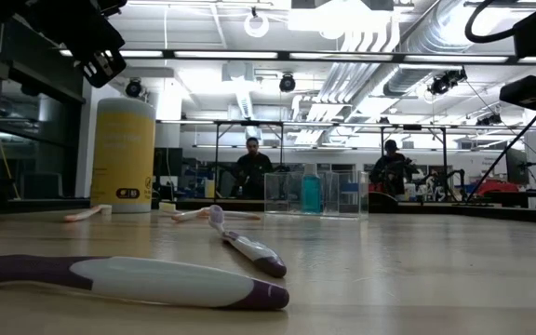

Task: Pick & Place toothbrushing station
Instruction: Put the mouthwash into the transparent organizer

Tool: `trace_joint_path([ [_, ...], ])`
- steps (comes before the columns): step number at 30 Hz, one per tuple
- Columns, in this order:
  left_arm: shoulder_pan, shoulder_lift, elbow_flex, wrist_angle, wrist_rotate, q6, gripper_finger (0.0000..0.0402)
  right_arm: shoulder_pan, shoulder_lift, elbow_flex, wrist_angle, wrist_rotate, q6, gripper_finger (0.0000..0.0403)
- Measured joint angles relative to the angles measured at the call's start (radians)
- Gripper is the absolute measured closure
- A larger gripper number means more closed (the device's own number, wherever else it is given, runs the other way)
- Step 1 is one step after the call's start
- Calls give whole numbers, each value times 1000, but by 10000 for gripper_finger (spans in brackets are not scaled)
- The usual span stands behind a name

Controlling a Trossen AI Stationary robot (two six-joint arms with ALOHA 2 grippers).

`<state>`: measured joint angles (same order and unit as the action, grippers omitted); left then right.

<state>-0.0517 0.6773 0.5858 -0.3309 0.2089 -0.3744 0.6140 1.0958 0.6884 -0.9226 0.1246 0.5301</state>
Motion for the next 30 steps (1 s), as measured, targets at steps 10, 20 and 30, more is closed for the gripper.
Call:
trace_joint_path([
  [10,0,0,0,0,0,0,387,-16,0,29,-9,-1,1,315],
  [20,0,0,0,0,0,0,387,-104,0,169,-129,1,-13,315],
  [30,0,0,0,0,-1,0,387,-250,24,368,-151,71,-141,315],
])
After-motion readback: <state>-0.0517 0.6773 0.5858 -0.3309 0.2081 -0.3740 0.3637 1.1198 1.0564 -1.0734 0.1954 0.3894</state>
